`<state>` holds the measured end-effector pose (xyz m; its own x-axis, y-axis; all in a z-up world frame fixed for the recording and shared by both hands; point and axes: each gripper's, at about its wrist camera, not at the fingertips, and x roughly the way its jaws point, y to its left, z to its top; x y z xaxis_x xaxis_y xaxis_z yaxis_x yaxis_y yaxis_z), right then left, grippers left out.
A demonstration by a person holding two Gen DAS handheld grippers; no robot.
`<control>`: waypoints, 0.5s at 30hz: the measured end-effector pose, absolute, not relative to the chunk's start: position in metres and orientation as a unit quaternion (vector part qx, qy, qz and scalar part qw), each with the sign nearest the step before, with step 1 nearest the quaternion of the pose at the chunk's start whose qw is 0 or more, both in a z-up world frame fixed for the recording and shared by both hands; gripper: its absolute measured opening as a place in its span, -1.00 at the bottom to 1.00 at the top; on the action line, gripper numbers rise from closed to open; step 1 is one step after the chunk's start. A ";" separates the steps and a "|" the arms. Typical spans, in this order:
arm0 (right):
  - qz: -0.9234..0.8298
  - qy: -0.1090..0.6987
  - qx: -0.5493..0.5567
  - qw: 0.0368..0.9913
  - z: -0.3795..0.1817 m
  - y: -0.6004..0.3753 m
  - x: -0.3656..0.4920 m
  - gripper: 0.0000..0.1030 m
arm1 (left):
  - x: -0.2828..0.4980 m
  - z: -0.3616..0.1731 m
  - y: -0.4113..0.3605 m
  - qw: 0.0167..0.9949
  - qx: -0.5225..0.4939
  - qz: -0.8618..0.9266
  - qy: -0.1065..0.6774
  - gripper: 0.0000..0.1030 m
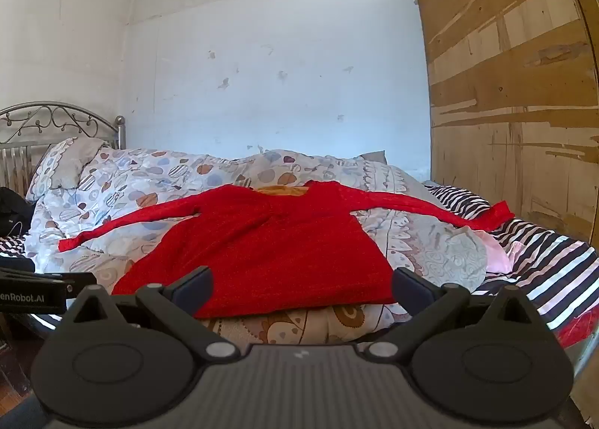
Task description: Fold small clothes
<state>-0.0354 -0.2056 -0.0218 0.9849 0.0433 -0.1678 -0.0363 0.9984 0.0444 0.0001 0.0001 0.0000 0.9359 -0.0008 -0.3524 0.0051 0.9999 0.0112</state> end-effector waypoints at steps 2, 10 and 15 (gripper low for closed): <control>0.021 0.085 0.020 0.996 -0.022 -0.205 -0.035 1.00 | 0.000 0.000 0.000 0.984 0.007 -0.001 0.178 0.99; 0.019 0.084 0.022 0.996 -0.021 -0.207 -0.037 1.00 | 0.000 0.000 0.000 0.984 0.008 -0.001 0.177 0.99; 0.020 0.085 0.021 0.996 -0.022 -0.206 -0.036 1.00 | 0.000 0.000 0.002 0.984 0.007 -0.002 0.176 0.99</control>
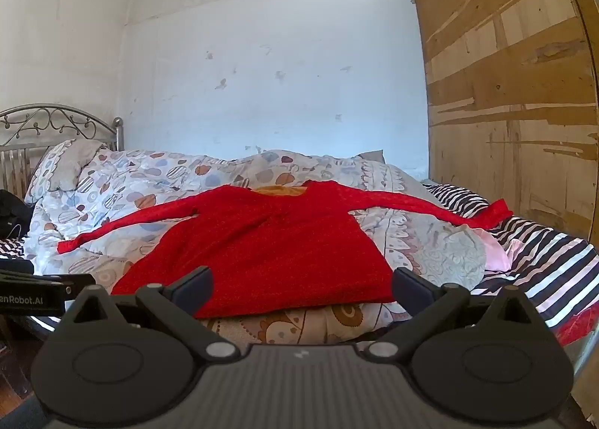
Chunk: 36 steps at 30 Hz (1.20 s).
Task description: Fold small clothes
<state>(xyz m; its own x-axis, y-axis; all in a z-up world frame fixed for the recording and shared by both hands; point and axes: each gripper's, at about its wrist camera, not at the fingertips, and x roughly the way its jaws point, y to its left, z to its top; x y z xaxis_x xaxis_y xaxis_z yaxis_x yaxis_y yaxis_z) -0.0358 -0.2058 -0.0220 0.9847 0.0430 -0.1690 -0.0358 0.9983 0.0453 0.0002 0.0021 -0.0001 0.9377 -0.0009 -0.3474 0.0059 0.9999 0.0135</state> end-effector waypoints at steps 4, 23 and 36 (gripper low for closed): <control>0.020 0.086 0.022 0.996 -0.023 -0.206 -0.037 1.00 | 0.000 0.000 0.000 0.984 0.010 0.000 0.177 0.99; 0.019 0.086 0.024 0.996 -0.023 -0.209 -0.037 1.00 | -0.002 0.000 0.001 0.984 0.010 0.000 0.177 0.99; 0.019 0.086 0.025 0.996 -0.023 -0.210 -0.038 1.00 | 0.000 0.000 0.000 0.984 0.011 0.000 0.177 0.99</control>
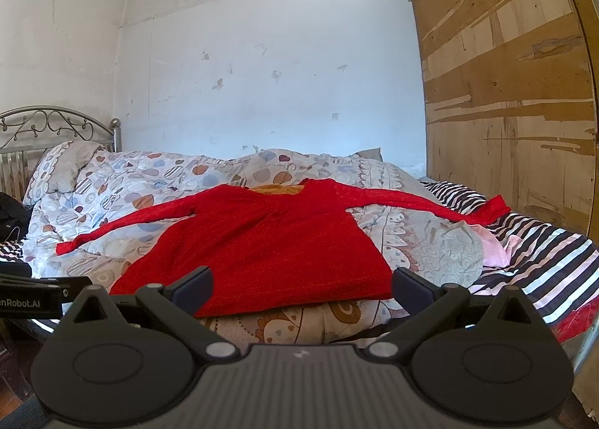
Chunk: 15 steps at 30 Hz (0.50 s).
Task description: Fold small clothes
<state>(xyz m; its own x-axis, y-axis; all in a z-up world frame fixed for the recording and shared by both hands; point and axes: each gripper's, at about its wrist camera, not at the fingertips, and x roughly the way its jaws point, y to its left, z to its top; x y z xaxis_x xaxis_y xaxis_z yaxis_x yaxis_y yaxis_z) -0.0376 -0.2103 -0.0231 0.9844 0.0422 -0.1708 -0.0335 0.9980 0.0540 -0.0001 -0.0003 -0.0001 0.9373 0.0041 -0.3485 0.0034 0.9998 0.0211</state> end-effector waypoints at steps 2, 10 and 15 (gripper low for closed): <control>0.019 0.086 0.026 0.996 -0.023 -0.210 -0.038 1.00 | 0.000 0.000 0.000 0.984 0.010 0.000 0.177 0.99; 0.019 0.087 0.027 0.996 -0.023 -0.210 -0.038 1.00 | 0.000 0.000 0.000 0.984 0.011 0.000 0.177 0.99; 0.019 0.086 0.026 0.996 -0.023 -0.211 -0.037 1.00 | 0.000 0.000 0.000 0.984 0.011 0.000 0.177 0.99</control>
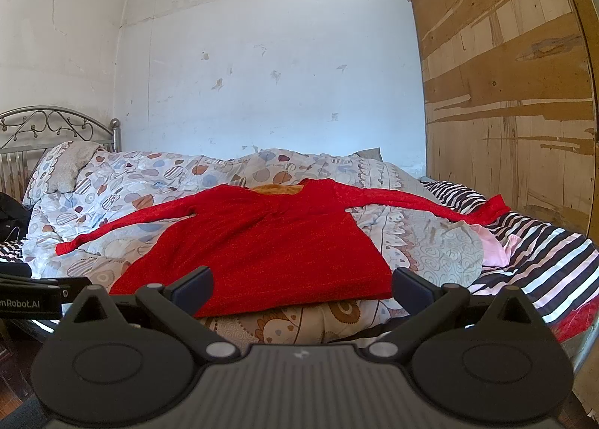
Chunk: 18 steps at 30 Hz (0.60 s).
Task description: Fold small clothes
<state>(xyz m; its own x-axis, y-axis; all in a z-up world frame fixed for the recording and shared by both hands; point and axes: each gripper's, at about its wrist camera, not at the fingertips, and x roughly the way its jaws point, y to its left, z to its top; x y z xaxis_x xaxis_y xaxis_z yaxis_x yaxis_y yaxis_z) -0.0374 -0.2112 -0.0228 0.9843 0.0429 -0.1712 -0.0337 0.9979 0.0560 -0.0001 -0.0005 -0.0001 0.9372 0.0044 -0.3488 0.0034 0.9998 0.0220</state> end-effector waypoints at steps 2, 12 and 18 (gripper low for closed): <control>0.019 0.087 0.027 0.996 -0.023 -0.210 -0.037 1.00 | 0.000 0.000 -0.001 0.984 0.011 0.000 0.177 0.99; 0.019 0.087 0.027 0.996 -0.023 -0.211 -0.037 1.00 | -0.001 0.000 0.001 0.984 0.011 0.001 0.178 0.99; 0.019 0.087 0.028 0.996 -0.023 -0.210 -0.037 1.00 | -0.001 0.000 -0.001 0.984 0.011 0.000 0.177 0.99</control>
<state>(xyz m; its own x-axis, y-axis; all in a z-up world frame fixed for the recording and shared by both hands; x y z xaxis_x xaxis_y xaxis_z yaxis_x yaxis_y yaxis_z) -0.0370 -0.2102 -0.0232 0.9842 0.0426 -0.1719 -0.0330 0.9977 0.0584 -0.0011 -0.0006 0.0001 0.9372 0.0042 -0.3489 0.0040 0.9997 0.0226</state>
